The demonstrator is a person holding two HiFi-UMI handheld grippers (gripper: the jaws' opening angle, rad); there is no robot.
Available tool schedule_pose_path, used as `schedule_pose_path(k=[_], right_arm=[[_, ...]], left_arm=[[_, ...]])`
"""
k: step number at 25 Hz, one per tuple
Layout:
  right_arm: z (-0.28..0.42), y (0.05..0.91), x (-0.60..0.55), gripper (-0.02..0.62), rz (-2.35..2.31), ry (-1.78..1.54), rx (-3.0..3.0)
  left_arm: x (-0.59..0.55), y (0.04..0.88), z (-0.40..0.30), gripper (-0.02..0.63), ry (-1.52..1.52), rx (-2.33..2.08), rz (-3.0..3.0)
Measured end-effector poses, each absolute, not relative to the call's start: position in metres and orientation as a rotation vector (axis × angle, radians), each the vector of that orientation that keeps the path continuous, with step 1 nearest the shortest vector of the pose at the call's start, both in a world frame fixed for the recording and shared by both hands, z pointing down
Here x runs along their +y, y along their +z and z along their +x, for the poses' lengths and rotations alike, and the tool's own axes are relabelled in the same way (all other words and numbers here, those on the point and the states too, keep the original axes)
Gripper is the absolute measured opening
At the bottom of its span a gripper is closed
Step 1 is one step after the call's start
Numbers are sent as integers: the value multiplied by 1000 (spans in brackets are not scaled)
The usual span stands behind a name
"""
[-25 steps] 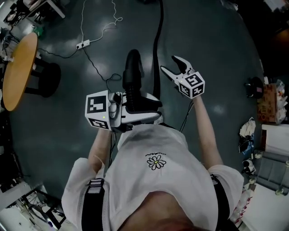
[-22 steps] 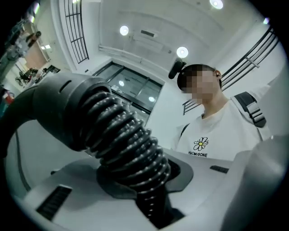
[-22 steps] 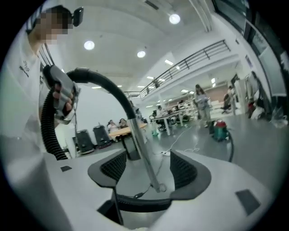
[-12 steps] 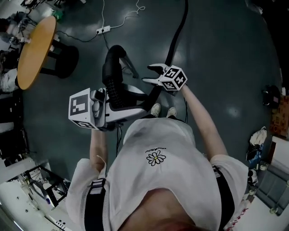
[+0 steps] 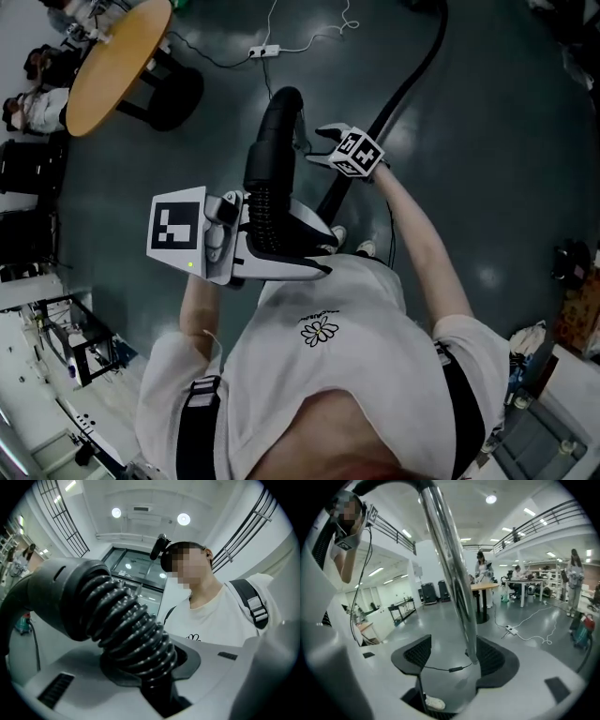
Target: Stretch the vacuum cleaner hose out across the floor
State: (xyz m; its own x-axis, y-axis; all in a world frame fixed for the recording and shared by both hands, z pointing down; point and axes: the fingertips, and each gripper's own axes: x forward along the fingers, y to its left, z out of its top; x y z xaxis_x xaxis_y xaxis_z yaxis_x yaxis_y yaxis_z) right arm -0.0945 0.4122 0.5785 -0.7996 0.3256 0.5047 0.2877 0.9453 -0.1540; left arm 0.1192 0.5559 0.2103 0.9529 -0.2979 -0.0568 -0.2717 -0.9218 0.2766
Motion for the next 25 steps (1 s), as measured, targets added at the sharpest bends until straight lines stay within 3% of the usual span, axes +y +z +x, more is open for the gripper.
schedule_pose_path(k=[7,12,14,16,21,25], right_arm=[[-133,562,407,288,-441,117,-2646],[-125,613,407,287,-388,241,-2514],[-112,617,399,242,-323,264,-2513],[-101,614,377,210,-238,160,-2522],[-64,570,269,204,35,-183,-2493],[1,480,147,206,418,-484,-2441]], left_arm=[[547,209,113,98,-146,-407,2811],[548,183,116,98,-218,-393,2830],[550,181,112,98,-258,-396,2794],[550,180,100,98,-358,-438,2746],[553,185,51,103,-703,-527,2686],[531,242,39,103,-410,-727,2585]])
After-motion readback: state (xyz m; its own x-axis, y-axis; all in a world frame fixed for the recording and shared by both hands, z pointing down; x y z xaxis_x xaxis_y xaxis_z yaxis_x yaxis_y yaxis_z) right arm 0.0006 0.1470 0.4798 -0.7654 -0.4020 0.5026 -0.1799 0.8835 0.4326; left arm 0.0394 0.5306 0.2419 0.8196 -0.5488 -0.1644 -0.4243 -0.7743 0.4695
